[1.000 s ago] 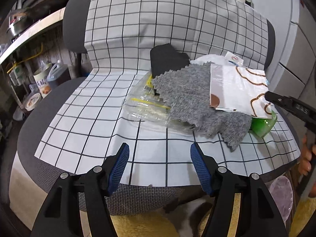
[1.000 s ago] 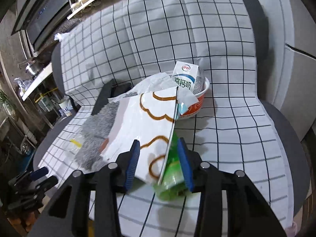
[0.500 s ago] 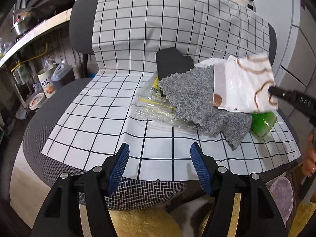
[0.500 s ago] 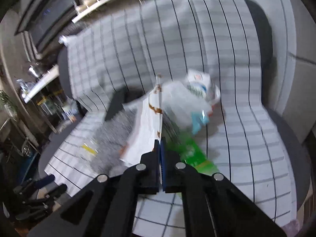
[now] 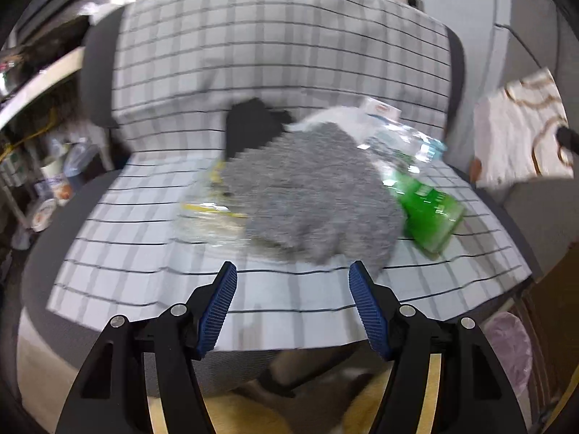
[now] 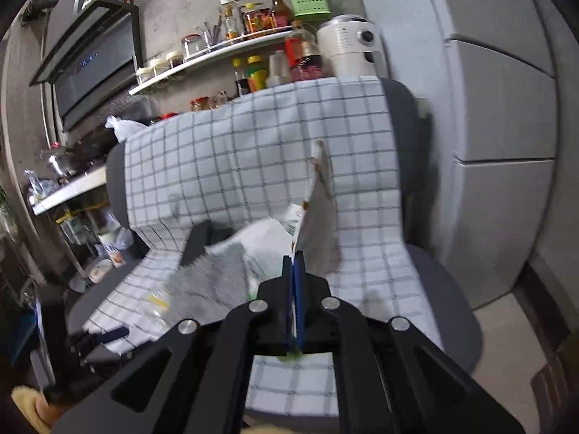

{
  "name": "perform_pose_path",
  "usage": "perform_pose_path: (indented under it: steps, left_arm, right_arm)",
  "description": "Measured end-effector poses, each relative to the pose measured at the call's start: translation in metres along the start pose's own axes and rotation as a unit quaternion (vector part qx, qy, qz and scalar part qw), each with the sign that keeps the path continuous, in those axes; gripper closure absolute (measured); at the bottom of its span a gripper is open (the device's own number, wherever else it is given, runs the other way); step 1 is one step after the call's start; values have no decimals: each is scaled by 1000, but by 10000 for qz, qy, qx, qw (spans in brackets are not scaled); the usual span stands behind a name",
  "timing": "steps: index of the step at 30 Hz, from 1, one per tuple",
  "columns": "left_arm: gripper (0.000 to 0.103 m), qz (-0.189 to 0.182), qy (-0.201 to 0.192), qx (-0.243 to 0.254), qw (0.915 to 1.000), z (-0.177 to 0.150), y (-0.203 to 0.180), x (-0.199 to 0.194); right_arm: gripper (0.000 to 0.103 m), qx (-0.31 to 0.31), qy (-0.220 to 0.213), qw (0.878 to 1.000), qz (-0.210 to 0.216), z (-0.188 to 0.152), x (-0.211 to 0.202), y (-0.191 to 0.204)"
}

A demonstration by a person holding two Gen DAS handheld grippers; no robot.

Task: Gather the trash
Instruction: 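Grasp the grey cloth with the left tool and lift it, then carry both items to the bin and open the left tool over it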

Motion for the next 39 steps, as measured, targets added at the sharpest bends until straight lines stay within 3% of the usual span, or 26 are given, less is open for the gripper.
perform_pose_path:
  steps: [4, 7, 12, 15, 17, 18, 20, 25, 30, 34, 39]
  left_arm:
    - [36, -448, 132, 81, 9989, -1, -29, 27]
    - [26, -522, 190, 176, 9983, 1, -42, 50]
    - [27, -472, 366, 537, 9968, -1, -57, 79]
    - [35, -376, 443, 696, 9959, -4, -58, 86]
    - [53, -397, 410, 542, 9969, 0, -51, 85]
    - [59, -428, 343, 413, 9976, 4, -46, 82]
    - [91, -394, 102, 263, 9988, 18, -32, 71]
    - [94, -273, -1094, 75, 9936, 82, -4, 1]
    - [94, -557, -2067, -5, 9768, 140, 0, -79]
    - [94, -1048, -2221, 237, 9691, 147, -33, -114]
    - [94, -1791, -1802, 496, 9659, 108, -98, -109]
  right_arm:
    - [101, -182, 21, 9995, -254, -18, -21, -15]
    - [101, -215, 108, 9991, -341, -31, -31, -25]
    - [101, -25, 254, 9988, -419, -45, -42, -47]
    - [101, 79, 276, 9985, -465, -49, -45, -55]
    - [101, 129, 258, 9985, -467, -51, -46, -59]
    - [101, 124, 254, 9984, -485, -50, -45, -59]
    - [101, 93, 252, 9985, -484, -51, -44, -58]
    - [101, 27, 84, 9988, -477, -43, -41, -53]
    - [101, 29, -42, 9987, -510, -35, -40, -51]
    - [101, 75, -134, 9983, -559, -28, -49, -55]
    - [101, 175, -152, 9964, -812, -24, -73, -76]
Point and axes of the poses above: each gripper's, at about its wrist camera, not at the fingertips, and x roughly the way its jaws point, y to its left, z to its top, the point moved 6 cm from there along x, roughly the way its jaws point, and after that the axes turned 12 degrees about -y, right-handed, at the moved point
